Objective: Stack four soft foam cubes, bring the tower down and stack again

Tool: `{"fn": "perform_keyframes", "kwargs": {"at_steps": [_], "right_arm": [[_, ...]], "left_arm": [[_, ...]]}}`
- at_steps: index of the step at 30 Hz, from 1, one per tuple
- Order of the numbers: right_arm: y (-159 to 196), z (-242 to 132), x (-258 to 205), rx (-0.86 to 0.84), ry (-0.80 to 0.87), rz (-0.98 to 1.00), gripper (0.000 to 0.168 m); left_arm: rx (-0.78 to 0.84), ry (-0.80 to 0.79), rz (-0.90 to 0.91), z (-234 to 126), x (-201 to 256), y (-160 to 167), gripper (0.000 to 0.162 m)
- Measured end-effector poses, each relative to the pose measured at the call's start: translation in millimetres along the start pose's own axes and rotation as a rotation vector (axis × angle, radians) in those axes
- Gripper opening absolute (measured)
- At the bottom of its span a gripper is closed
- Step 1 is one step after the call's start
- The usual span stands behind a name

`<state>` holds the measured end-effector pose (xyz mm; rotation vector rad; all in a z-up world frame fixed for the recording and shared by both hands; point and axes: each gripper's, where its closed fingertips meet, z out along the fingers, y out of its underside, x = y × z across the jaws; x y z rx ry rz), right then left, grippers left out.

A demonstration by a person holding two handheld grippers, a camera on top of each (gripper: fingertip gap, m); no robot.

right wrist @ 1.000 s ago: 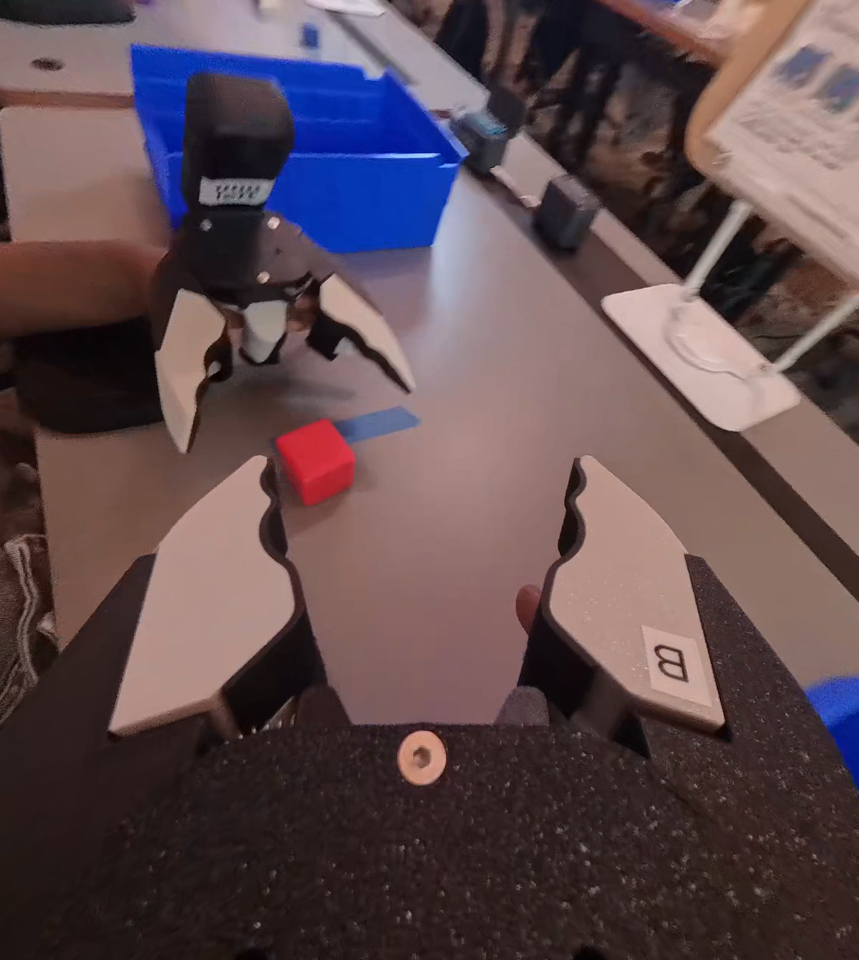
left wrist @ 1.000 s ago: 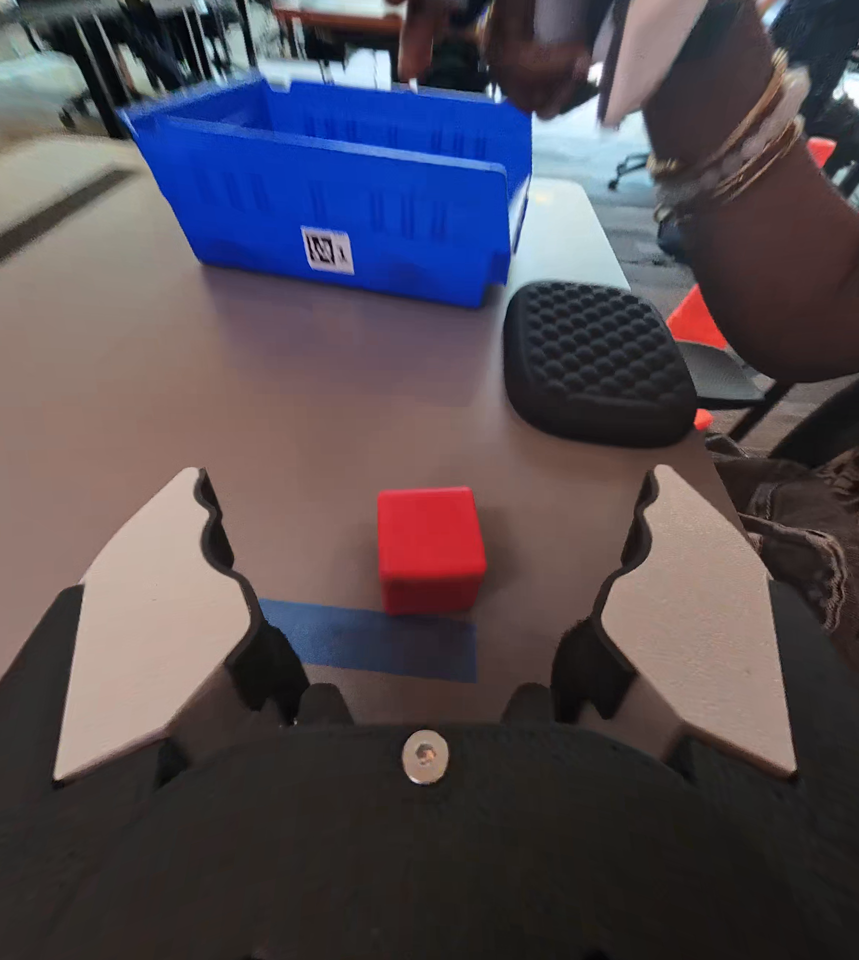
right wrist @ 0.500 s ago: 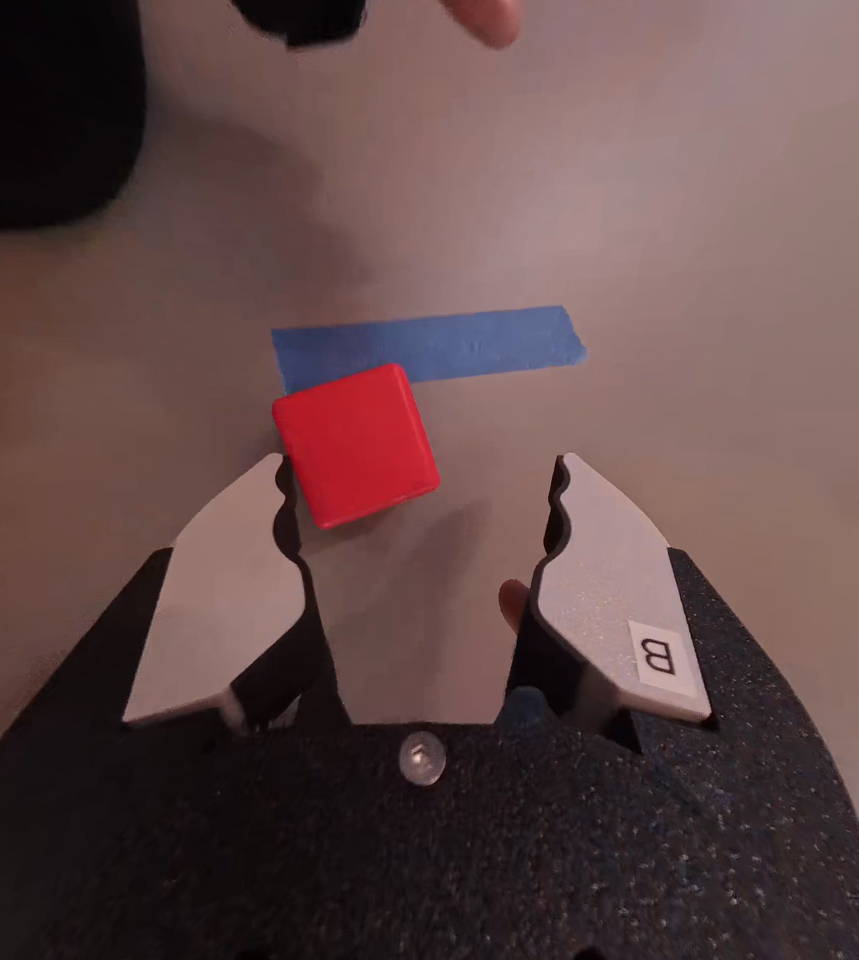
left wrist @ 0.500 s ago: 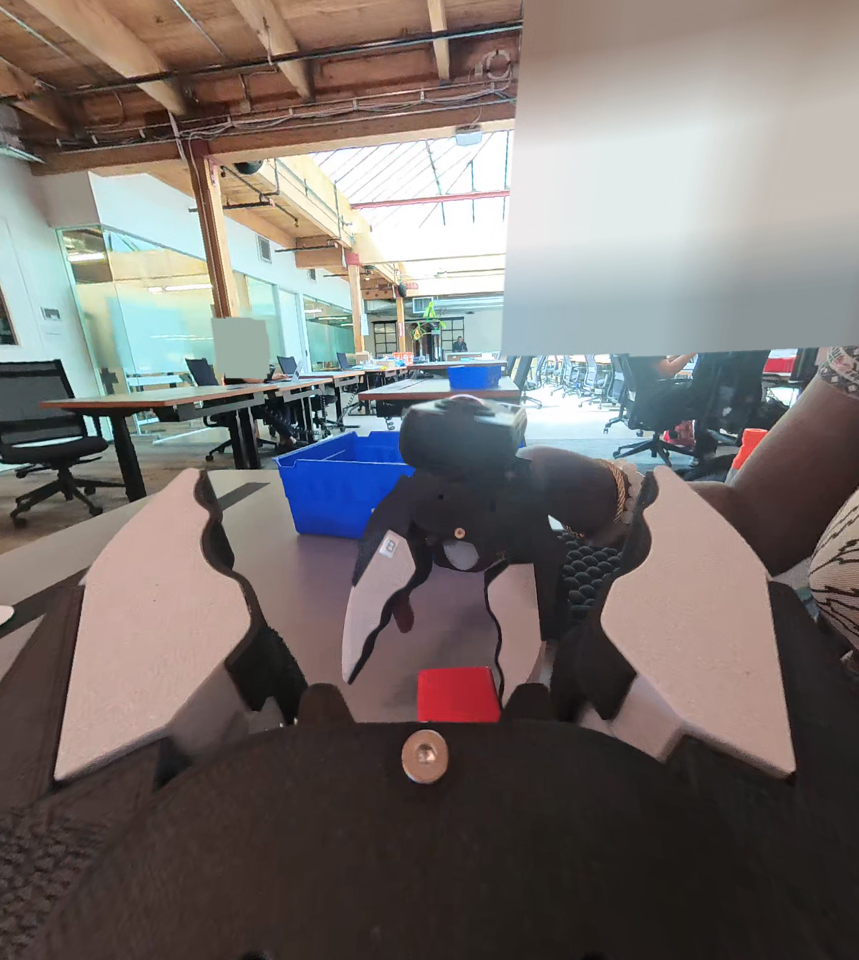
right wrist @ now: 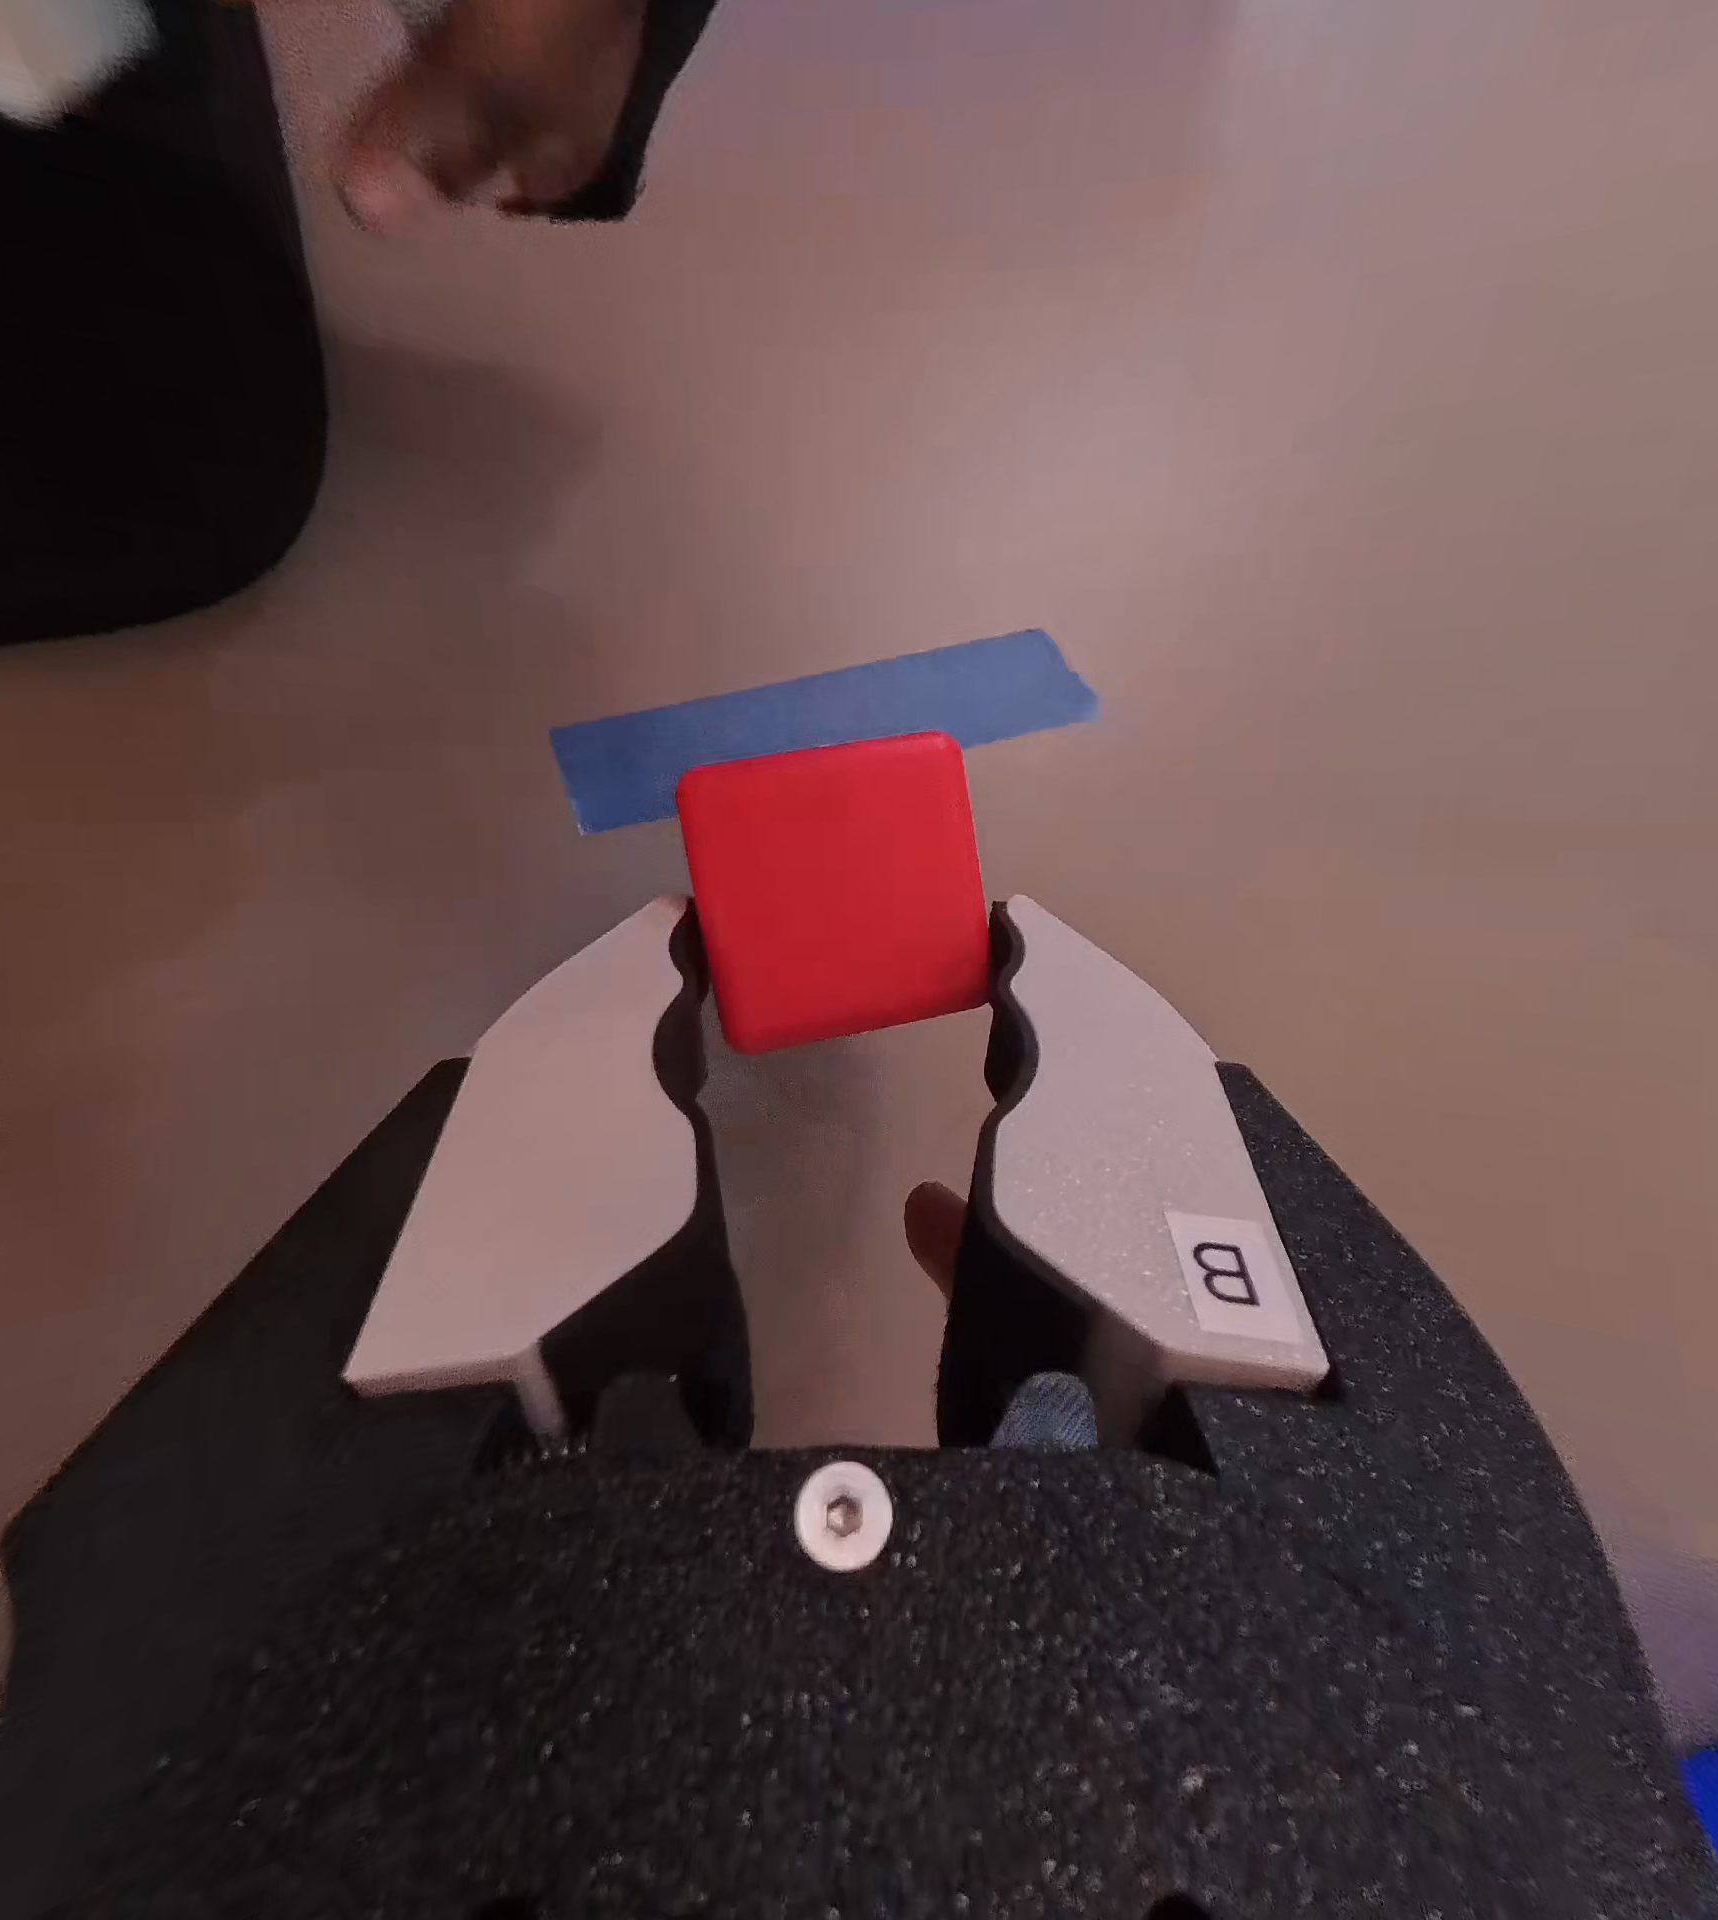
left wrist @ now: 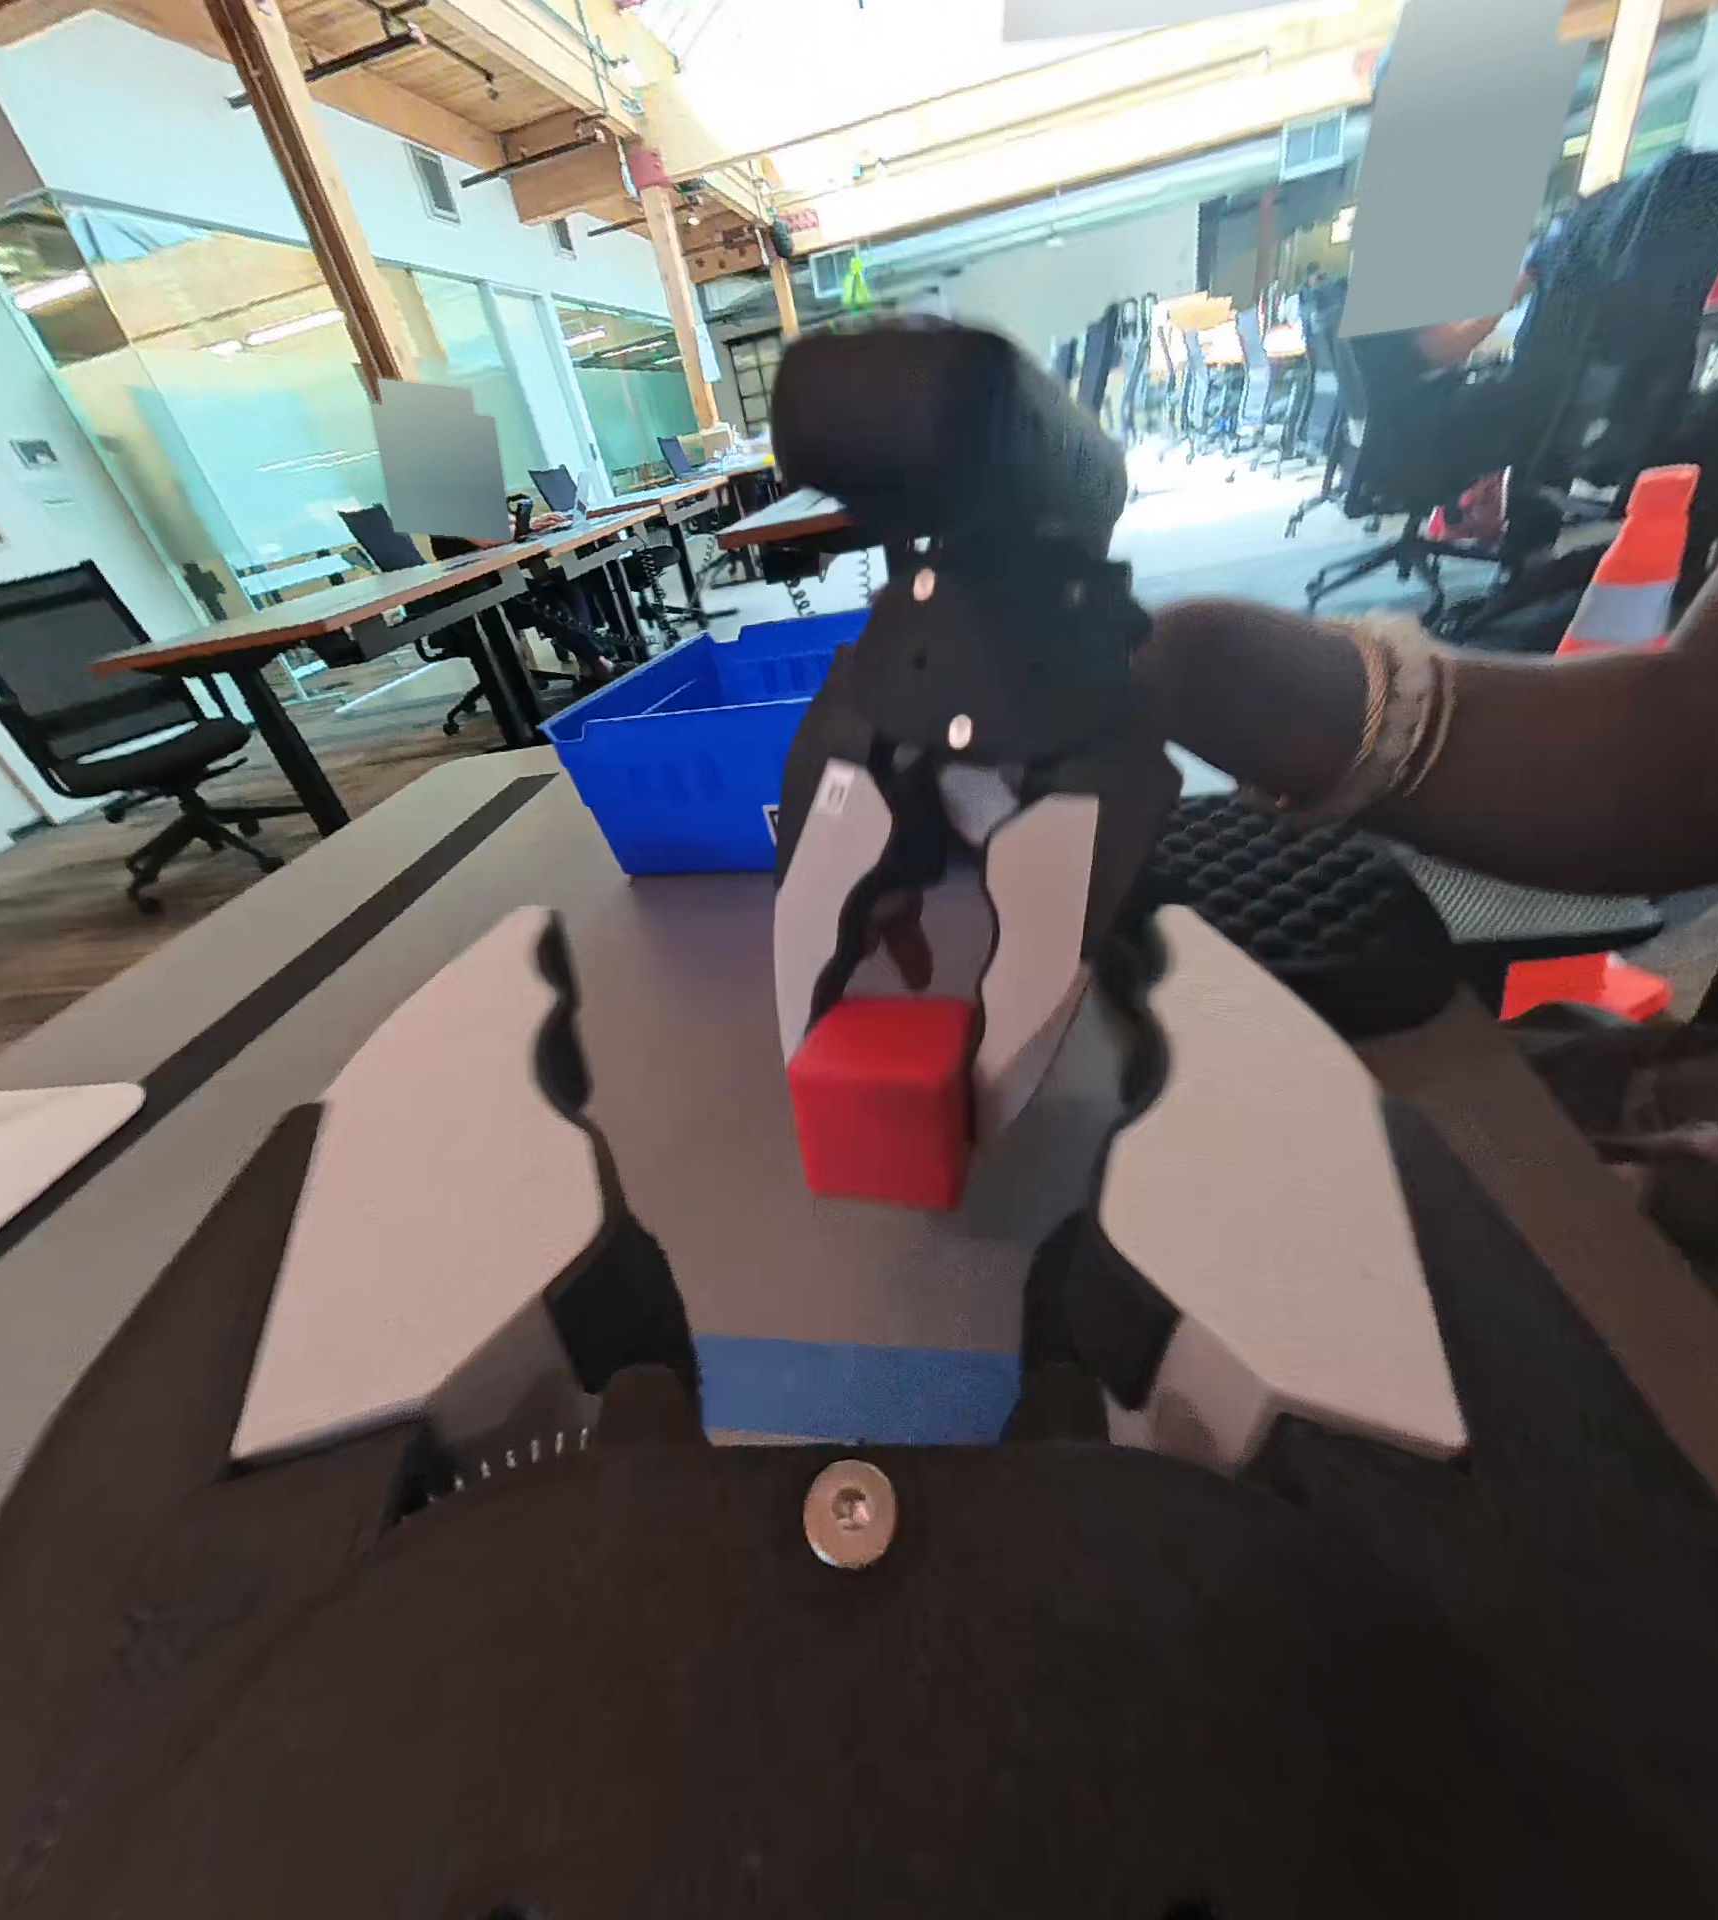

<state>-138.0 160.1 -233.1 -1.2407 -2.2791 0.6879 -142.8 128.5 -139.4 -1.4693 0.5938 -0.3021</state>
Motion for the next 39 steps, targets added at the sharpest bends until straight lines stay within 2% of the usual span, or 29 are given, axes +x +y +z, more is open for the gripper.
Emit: {"fn": "perform_keyframes", "kwargs": {"at_steps": [2,4,7,8,9,10,11,12,15,18,21,26,32,36,39], "right_arm": [[0.5,-22.7,7.4,0.049,0.065,0.057,0.052],[5.3,-51.2,16.3,0.095,0.136,0.121,0.052],[23.3,-100.3,30.4,0.143,0.249,0.237,0.052],[32.5,-116.9,35.4,0.149,0.294,0.28,0.052],[44.0,-133.1,40.6,0.147,0.344,0.324,0.052],[57.6,-148.9,45.4,0.133,0.396,0.366,0.052],[73.0,-164.7,50.3,0.113,0.453,0.409,0.052],[89.3,-180.4,54.8,0.091,0.513,0.456,0.052],[139.4,-223.0,65.3,0.038,0.674,0.611,0.052],[192.3,-249.2,70.4,-0.031,0.79,0.781,0.052],[230.1,-249.1,71.9,-0.06,0.811,0.91,0.051],[273.9,-225.8,80.9,-0.163,0.83,1.025,0.052],[303.6,-209.0,86.5,-0.26,0.818,1.129,0.052],[306.1,-206.9,86.3,-0.293,0.81,1.109,0.052],[301.2,-208.3,87.9,-0.25,0.815,1.092,0.052]], "left_arm": [[-0.042,0.003,0.052,-1.0,1.8,6.4,0.058],[-0.054,0.019,0.038,-1.3,4.7,7.9,0.042],[-0.004,0.07,0.032,-1.1,13.4,0.6,0.04],[0.027,0.087,0.039,-0.8,17.8,-4.1,0.045],[0.054,0.087,0.033,0.4,19.5,-8.2,0.06],[0.072,0.082,0.023,2.6,20.1,-10.6,0.084],[0.071,0.06,0.002,6.0,18.1,-10.2,0.118],[0.033,0.048,-0.015,9.5,17.0,-4.7,0.135],[-0.049,0.048,0.013,15.6,20.2,8.0,0.137],[-0.08,0.073,-0.043,19.7,24.3,13.2,0.137],[-0.125,0.049,-0.04,20.2,20.5,20.9,0.136],[-0.151,0.015,-0.012,19.9,15.8,25.6,0.136],[-0.202,0.012,-0.081,18.3,13.0,33.7,0.135],[-0.28,0.036,-0.157,18.1,16.4,43.6,0.134],[-0.308,0.025,-0.155,18.2,15.6,47.6,0.134]]}}
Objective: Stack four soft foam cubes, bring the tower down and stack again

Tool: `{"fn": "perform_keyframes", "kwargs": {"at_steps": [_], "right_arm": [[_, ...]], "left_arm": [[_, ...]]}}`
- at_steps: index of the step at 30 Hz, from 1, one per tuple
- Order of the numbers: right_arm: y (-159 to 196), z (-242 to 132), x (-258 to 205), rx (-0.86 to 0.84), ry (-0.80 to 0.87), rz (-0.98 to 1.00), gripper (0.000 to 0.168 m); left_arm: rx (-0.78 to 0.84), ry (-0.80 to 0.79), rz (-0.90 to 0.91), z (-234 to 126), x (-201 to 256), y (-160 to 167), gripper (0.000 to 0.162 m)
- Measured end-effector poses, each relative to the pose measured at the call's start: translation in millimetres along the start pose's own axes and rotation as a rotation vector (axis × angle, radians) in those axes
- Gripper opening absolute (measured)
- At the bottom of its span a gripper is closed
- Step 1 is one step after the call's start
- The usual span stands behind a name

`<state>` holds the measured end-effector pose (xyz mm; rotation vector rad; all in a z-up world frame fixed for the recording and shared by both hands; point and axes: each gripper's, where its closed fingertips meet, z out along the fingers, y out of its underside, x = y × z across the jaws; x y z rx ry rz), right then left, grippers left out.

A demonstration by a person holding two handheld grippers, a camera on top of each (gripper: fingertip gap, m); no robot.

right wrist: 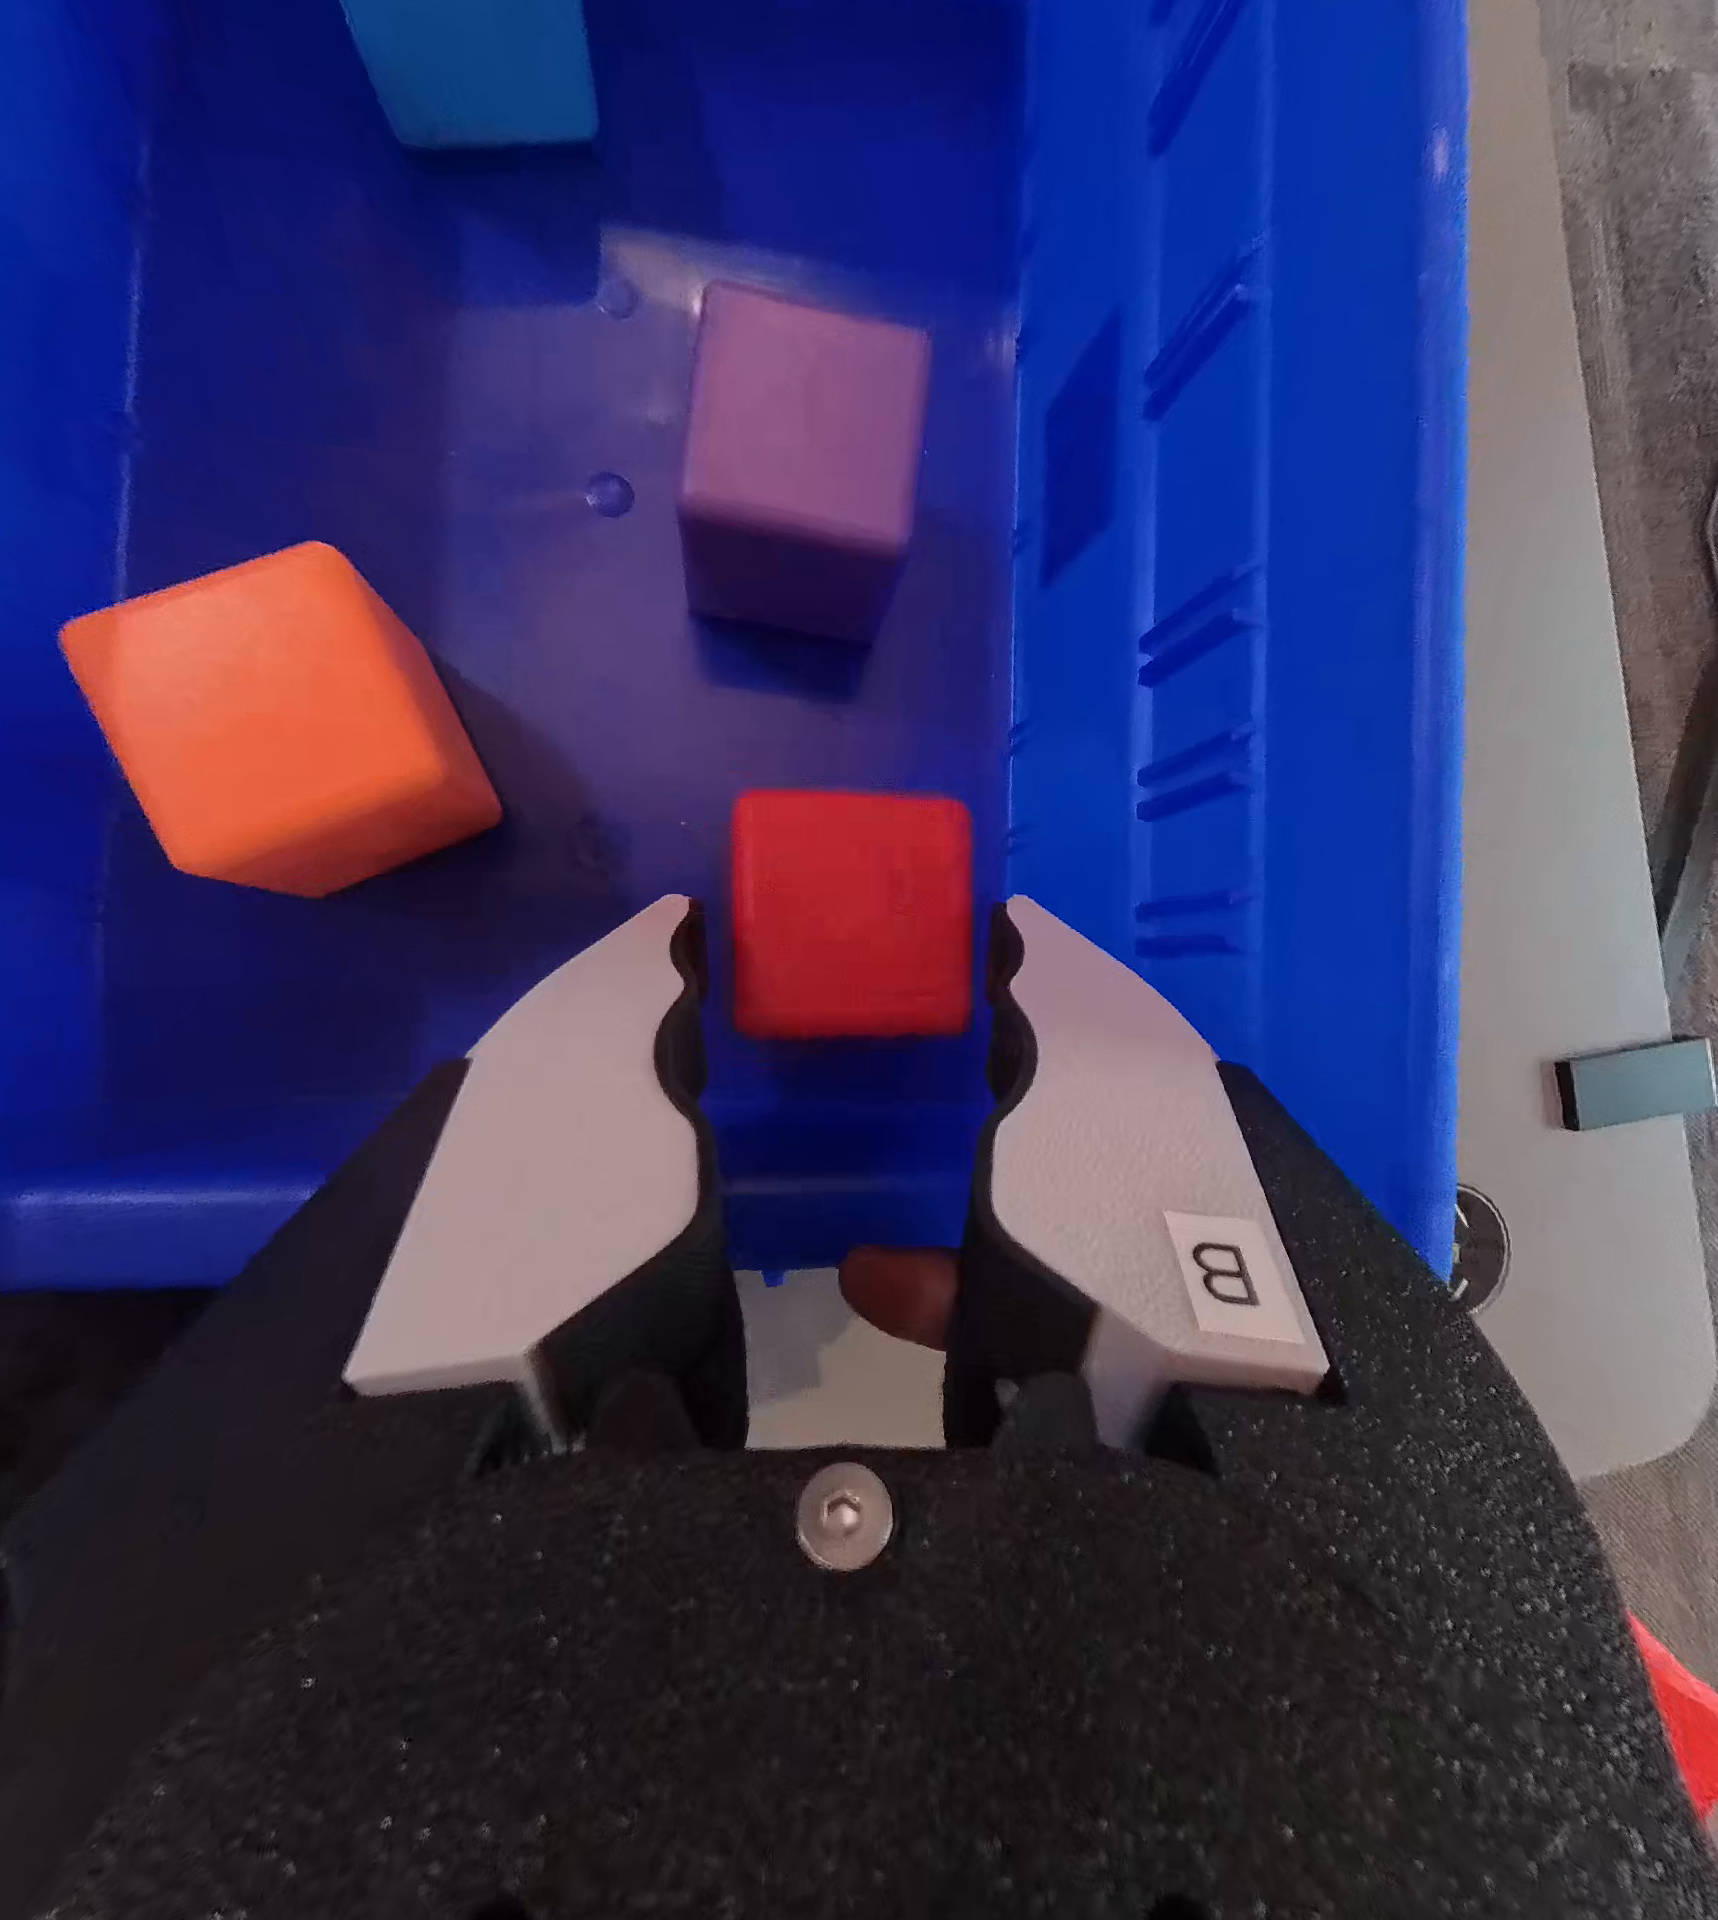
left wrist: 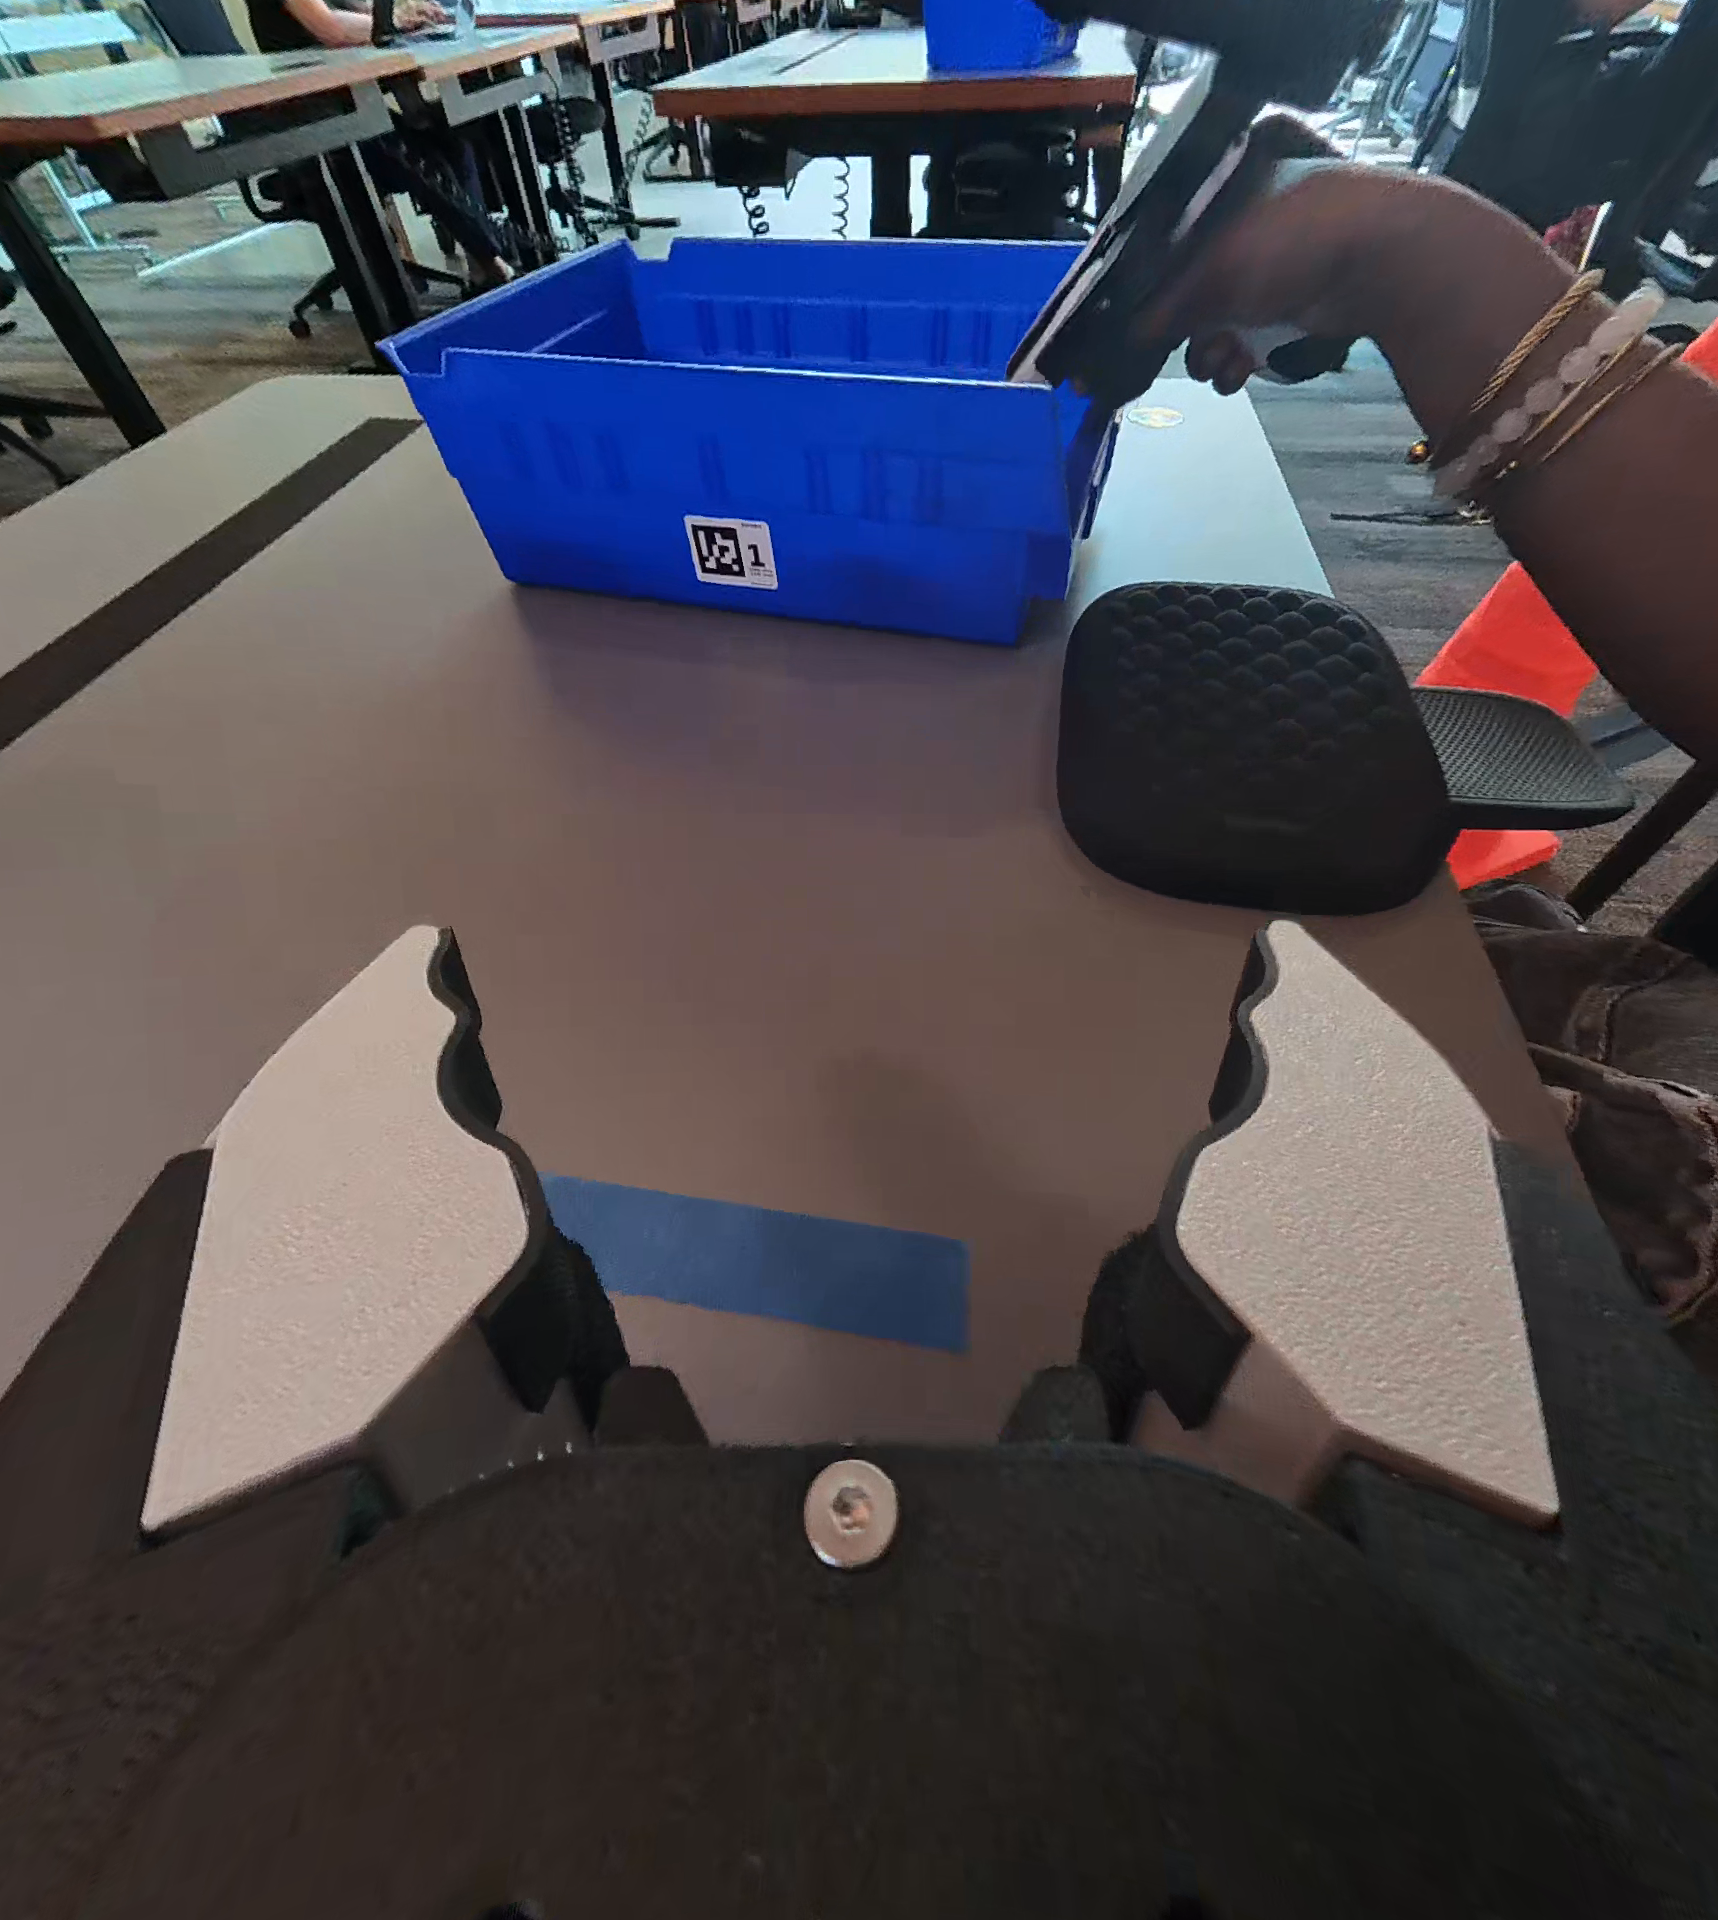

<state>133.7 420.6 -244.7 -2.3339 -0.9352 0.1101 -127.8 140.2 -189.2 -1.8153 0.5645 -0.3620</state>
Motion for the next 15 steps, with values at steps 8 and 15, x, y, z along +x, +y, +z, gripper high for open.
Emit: {"fn": "perform_keyframes", "kwargs": {"at_steps": [8,15], "right_arm": [[-35.4,-31.9,-16.2,0.269,-0.023,-0.054,0.077],[-90.5,-97.2,-66.0,0.748,-0.034,-0.146,0.14]], "left_arm": [[0.084,-0.329,0.016,-30.6,-37.2,-27.1,0.139],[0.099,-0.756,-0.101,-104.5,-60.9,-41.0,0.144]]}}
